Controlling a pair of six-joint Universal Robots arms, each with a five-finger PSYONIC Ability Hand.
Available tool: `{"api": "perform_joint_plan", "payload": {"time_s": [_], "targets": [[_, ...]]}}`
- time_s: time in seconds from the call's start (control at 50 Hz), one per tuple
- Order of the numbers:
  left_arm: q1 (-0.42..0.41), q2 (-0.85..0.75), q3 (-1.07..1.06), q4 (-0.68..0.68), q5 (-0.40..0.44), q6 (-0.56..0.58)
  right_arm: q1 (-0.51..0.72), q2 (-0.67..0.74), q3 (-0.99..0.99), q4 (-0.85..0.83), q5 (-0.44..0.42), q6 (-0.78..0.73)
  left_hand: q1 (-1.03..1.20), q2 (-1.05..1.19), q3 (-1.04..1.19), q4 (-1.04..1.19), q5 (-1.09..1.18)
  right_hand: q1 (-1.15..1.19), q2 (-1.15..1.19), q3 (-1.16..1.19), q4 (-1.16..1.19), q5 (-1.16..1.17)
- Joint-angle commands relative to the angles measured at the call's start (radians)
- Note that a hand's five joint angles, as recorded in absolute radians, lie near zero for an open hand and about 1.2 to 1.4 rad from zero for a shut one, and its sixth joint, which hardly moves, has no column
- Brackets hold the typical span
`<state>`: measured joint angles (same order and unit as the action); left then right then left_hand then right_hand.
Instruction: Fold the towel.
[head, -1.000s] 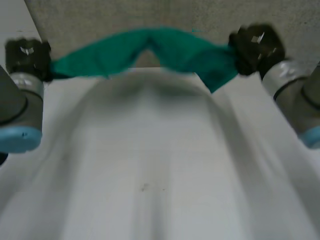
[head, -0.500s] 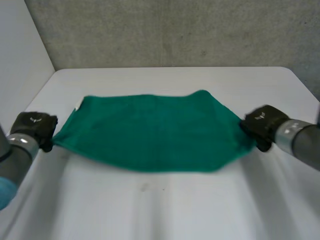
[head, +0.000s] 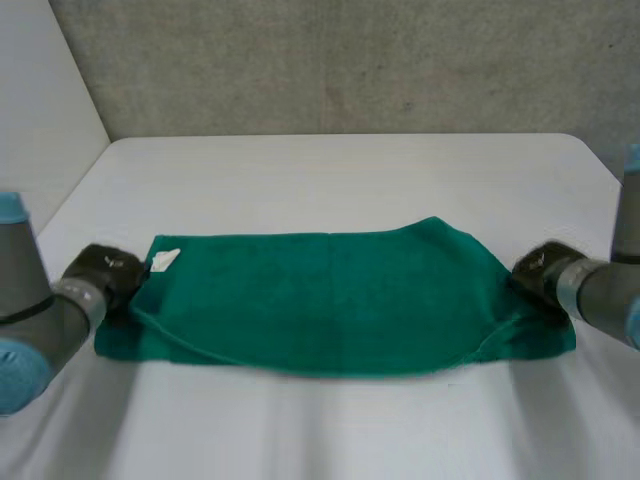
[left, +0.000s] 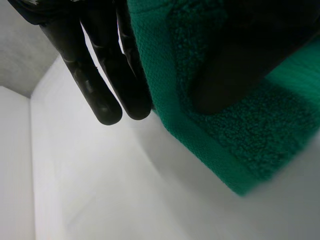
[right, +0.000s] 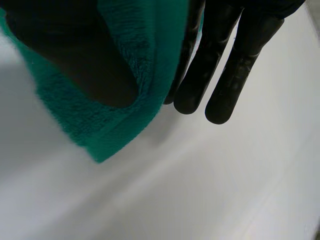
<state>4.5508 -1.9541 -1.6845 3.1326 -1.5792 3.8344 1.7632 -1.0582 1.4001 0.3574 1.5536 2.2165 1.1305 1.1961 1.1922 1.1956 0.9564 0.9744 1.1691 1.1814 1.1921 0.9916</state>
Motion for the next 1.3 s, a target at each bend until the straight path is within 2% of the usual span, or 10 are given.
{"api": "perform_joint_plan", "payload": {"time_s": [0.02, 0.12, 0.24, 0.34, 0.58, 0.84, 1.04, 1.12, 1.2, 1.3], "targets": [[-0.075, -0.081, 0.424, 0.007, -0.108, -0.002, 0.048, 0.023, -0.426, -0.064, 0.054, 0.11, 0.266, 0.2, 0.204, 0.201, 0.265, 0.422, 0.227, 0.215, 0.204, 0.23], [-0.088, -0.062, 0.672, 0.188, -0.145, -0.054, 0.039, 0.006, -0.664, -0.268, 0.069, 0.38, 0.266, 0.2, 0.204, 0.201, 0.265, 0.422, 0.227, 0.215, 0.204, 0.23], [-0.081, 0.03, 0.663, 0.449, -0.197, -0.188, 0.041, -0.169, -0.555, -0.509, 0.066, 0.503, 0.266, 0.2, 0.204, 0.201, 0.265, 0.422, 0.227, 0.215, 0.204, 0.23], [-0.087, 0.034, 0.591, 0.422, -0.193, -0.2, 0.041, -0.184, -0.452, -0.514, 0.053, 0.492, 0.266, 0.2, 0.204, 0.201, 0.265, 0.422, 0.227, 0.215, 0.204, 0.23], [-0.073, -0.008, 0.269, 0.429, -0.179, -0.294, 0.05, -0.092, -0.172, -0.511, -0.124, 0.48, 0.266, 0.2, 0.204, 0.201, 0.265, 0.422, 0.227, 0.215, 0.204, 0.23], [-0.079, -0.137, 0.089, 0.437, -0.145, -0.288, 0.038, 0.115, -0.072, -0.425, -0.119, 0.345, 0.266, 0.2, 0.204, 0.201, 0.265, 0.422, 0.227, 0.215, 0.204, 0.23], [-0.044, 0.055, -0.082, 0.17, -0.153, -0.118, -0.03, -0.06, -0.024, -0.032, -0.112, 0.253, 0.266, 0.2, 0.204, 0.201, 0.265, 0.422, 0.227, 0.215, 0.204, 0.23], [-0.004, 0.148, -0.179, 0.023, -0.145, -0.012, -0.088, -0.169, 0.068, 0.101, -0.107, 0.084, 0.266, 0.2, 0.204, 0.201, 0.265, 0.422, 0.227, 0.215, 0.204, 0.23], [-0.004, 0.188, -0.213, 0.011, -0.142, 0.007, -0.114, -0.2, 0.12, 0.111, -0.109, -0.029, 0.266, 0.2, 0.204, 0.201, 0.265, 0.422, 0.227, 0.215, 0.204, 0.23], [-0.009, 0.184, -0.192, 0.035, -0.113, 0.005, -0.114, -0.195, 0.114, 0.043, -0.105, 0.001, 0.266, 0.2, 0.204, 0.201, 0.265, 0.422, 0.227, 0.215, 0.204, 0.23]]}}
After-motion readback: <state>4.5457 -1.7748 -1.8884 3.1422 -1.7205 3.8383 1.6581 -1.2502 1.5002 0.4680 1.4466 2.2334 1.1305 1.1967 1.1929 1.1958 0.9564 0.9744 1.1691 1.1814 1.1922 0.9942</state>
